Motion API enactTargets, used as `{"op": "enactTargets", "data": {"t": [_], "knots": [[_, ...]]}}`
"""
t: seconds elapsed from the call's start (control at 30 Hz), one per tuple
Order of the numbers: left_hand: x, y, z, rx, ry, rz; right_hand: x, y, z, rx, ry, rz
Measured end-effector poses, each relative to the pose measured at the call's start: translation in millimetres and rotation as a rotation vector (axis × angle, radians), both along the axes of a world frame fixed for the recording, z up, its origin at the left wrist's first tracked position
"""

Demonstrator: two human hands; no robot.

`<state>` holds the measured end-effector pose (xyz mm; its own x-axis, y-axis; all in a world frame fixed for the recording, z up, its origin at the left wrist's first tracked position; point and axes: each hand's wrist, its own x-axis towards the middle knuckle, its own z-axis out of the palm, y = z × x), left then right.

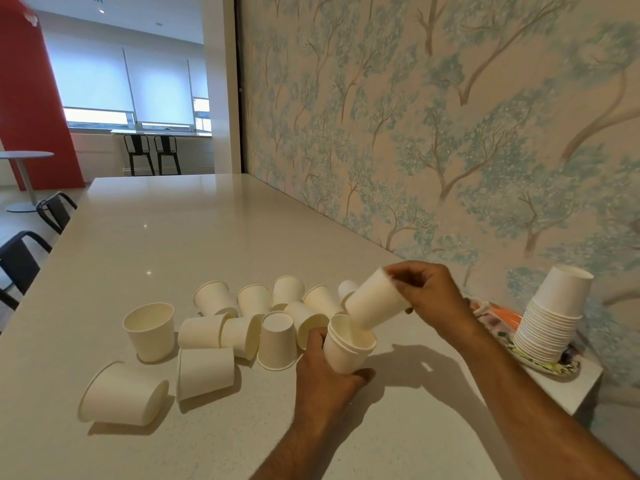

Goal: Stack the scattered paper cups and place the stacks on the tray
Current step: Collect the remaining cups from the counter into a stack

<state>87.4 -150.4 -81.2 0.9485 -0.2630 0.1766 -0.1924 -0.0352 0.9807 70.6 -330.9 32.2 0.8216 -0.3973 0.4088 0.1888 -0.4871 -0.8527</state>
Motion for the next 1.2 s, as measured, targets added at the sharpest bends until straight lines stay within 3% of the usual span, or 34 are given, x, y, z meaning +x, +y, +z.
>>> {"op": "enactTargets", "data": {"t": [0.13,0.23,0.3,0.4,0.47,0.63,0.77,0.93,1.07,1.2], "knots": [[1.1,1.4,1.9,0.037,-0.034,-0.010,5.7,19.6,-12.1,-0.303,0.193,0.079],[0.3,1.3,3.1,0.029,-0.039,-0.007,10.5,35.3,-22.8,-0.470,0.228,0.125],[0.3,1.5,4.2,0.002,-0.033,0.005,12.9,39.2,-26.8,-0.473,0.200,0.156],[-1.0,0.0,5.2,-0.005,-0.038,0.017,21.3,31.7,-27.0,-0.300,0.100,0.078],[-2.7,-2.0,5.9,-0.010,-0.022,0.018,31.7,19.0,-29.3,-0.351,0.114,-0.017],[-2.2,-3.1,4.7,0.002,-0.015,0.025,57.6,-10.6,-49.3,-0.782,0.541,0.030],[-2.1,-3.4,4.0,0.023,-0.014,0.023,67.0,-14.5,-56.7,-0.952,0.672,0.024],[0.1,-2.1,5.0,0.030,-0.012,0.019,66.1,-17.3,-57.2,-0.827,0.550,-0.121],[0.2,-2.8,4.6,0.024,0.002,0.013,56.8,-20.4,-42.1,-0.674,0.226,-0.364],[0.9,-3.3,2.4,0.013,0.018,0.014,42.5,-18.2,-3.8,-0.314,-0.005,-0.266]]}}
